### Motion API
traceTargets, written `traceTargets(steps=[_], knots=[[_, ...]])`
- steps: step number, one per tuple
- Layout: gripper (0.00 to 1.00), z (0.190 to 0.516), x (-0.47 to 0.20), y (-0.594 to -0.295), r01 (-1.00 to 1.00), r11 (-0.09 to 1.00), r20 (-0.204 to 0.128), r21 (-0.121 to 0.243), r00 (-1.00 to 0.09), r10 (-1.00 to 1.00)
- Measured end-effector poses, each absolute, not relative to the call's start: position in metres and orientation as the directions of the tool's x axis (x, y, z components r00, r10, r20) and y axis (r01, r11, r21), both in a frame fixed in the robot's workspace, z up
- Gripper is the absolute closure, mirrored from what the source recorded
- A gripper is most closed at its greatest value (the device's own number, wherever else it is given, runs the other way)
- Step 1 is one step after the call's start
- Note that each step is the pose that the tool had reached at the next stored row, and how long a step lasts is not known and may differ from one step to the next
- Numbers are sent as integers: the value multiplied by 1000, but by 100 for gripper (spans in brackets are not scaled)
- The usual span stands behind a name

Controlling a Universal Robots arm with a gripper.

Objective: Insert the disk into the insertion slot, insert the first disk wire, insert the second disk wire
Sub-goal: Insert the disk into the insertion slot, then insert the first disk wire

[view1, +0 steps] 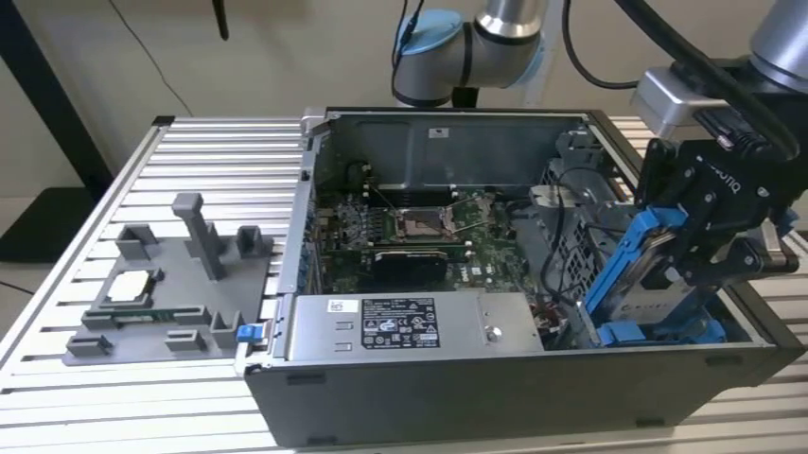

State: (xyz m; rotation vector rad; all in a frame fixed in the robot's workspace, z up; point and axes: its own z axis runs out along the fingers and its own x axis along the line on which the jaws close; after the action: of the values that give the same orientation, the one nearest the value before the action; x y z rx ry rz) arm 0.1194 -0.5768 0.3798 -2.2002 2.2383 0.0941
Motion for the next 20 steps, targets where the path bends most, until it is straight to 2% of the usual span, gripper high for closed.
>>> traceTargets(steps=[2, 3, 14, 20], knots=[[100, 380, 119, -577, -999, 16, -43, 42, -18, -999], [0, 380, 119, -577, -999, 16, -43, 42, -18, -999], [0, 393, 119, -574, -999, 16, -43, 40, -18, -999], [0, 393, 119, -567, -1000, 16, -50, 17, -17, -999]])
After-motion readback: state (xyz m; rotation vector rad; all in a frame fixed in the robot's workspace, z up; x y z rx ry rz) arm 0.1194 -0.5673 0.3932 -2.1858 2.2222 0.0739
